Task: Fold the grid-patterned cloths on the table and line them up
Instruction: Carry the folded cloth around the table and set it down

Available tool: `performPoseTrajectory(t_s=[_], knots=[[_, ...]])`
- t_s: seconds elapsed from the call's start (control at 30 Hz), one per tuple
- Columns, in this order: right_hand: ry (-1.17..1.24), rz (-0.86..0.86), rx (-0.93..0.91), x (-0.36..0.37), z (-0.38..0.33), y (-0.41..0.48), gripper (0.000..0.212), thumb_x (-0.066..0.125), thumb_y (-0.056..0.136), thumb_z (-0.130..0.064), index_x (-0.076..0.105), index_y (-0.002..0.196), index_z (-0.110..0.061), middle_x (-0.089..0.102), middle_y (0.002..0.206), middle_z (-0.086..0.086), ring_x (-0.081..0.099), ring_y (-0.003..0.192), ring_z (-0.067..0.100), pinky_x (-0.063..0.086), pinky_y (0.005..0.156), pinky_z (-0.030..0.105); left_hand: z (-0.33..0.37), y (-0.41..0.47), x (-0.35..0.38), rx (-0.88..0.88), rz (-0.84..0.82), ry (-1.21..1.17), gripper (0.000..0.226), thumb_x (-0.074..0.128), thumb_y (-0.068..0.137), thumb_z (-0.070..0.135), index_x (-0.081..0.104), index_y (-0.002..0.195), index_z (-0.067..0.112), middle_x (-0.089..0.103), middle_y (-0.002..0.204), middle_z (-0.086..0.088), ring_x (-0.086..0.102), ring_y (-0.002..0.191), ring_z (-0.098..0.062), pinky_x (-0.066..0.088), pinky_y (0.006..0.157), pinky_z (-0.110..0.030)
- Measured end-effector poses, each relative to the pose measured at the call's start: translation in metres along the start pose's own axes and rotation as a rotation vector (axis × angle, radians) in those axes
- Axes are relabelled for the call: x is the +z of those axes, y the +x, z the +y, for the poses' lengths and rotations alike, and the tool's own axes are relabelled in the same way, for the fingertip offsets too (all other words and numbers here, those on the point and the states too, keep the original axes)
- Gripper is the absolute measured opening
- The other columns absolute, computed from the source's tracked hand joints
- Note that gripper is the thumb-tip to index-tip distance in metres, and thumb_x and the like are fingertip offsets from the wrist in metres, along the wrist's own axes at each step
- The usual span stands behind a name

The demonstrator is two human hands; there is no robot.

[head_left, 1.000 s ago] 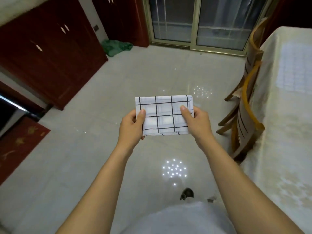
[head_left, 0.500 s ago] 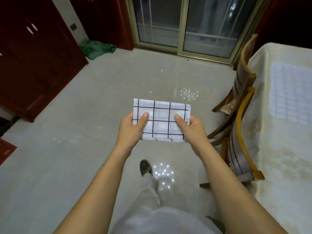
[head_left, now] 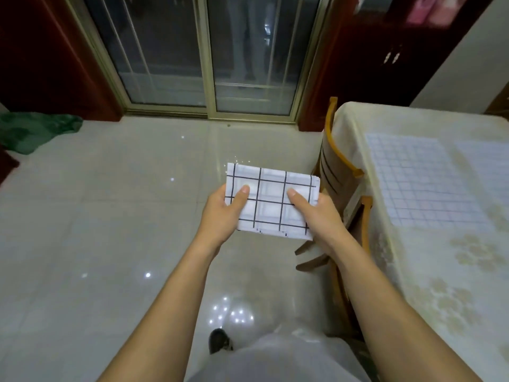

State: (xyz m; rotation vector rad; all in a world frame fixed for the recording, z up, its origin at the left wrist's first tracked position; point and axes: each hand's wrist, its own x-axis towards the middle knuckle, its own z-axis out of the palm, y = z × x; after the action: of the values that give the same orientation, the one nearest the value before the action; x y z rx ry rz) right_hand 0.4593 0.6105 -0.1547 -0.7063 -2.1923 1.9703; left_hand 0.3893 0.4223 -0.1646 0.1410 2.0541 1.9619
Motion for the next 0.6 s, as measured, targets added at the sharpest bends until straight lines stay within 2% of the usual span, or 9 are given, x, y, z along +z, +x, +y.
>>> performPoseTrajectory(t_s=[0.13,0.23,0.37,0.47,0.53,0.6], knots=[[0.008,0.076,0.031,-0.006,-0.002,0.045,0.010,0.066,0.094,-0.034,0.070,0.101,-0.028,0.076,0.098,-0.007,0.072,0.088,0.004,0.055,0.072,0.017,-0.002,0.052,0.017,-0.016,-0.077,0.038,0.018,0.060,0.102,0.033,0.072,0.109,0.021,0.078,0.101,0.004,0.074,0.096,-0.013,0.060,0.082,-0.037],[0.005,0.070,0.034,-0.015,-0.004,0.089,0.013,0.065,0.094,-0.033,0.070,0.103,-0.026,0.075,0.091,-0.012,0.071,0.084,0.000,0.051,0.063,0.010,0.001,0.102,0.029,-0.022,-0.079,0.076,0.017,0.060,0.102,0.032,0.073,0.105,0.021,0.078,0.098,0.004,0.074,0.091,-0.010,0.058,0.075,-0.034],[0.054,0.078,0.040,-0.025,-0.001,0.166,0.021,0.068,0.092,-0.038,0.073,0.105,-0.023,0.077,0.097,-0.008,0.072,0.092,0.007,0.057,0.082,0.029,0.009,0.178,0.049,-0.019,-0.083,0.188,0.019,0.061,0.101,0.036,0.073,0.105,0.023,0.078,0.097,0.006,0.074,0.092,-0.012,0.058,0.077,-0.034],[0.105,0.070,0.040,-0.032,-0.008,0.225,0.028,0.068,0.091,-0.040,0.073,0.110,-0.020,0.077,0.102,-0.005,0.072,0.097,0.013,0.057,0.091,0.042,0.029,0.236,0.066,0.006,-0.076,0.265,0.015,0.060,0.101,0.034,0.072,0.098,0.024,0.077,0.090,0.010,0.071,0.083,-0.002,0.054,0.066,-0.025],[0.103,0.070,0.028,-0.042,-0.021,0.263,0.023,0.068,0.092,-0.036,0.074,0.107,-0.019,0.077,0.098,-0.007,0.073,0.095,0.011,0.058,0.090,0.041,0.048,0.271,0.081,0.031,-0.052,0.287,0.014,0.060,0.101,0.029,0.069,0.092,0.027,0.073,0.081,0.014,0.066,0.070,0.007,0.048,0.056,-0.015],[0.070,0.066,0.015,-0.058,-0.039,0.302,0.016,0.068,0.093,-0.034,0.074,0.101,-0.021,0.077,0.091,-0.012,0.072,0.090,0.006,0.059,0.086,0.035,0.063,0.304,0.100,0.061,-0.043,0.313,0.017,0.059,0.102,0.028,0.066,0.087,0.027,0.068,0.070,0.013,0.060,0.056,0.005,0.044,0.047,-0.016]])
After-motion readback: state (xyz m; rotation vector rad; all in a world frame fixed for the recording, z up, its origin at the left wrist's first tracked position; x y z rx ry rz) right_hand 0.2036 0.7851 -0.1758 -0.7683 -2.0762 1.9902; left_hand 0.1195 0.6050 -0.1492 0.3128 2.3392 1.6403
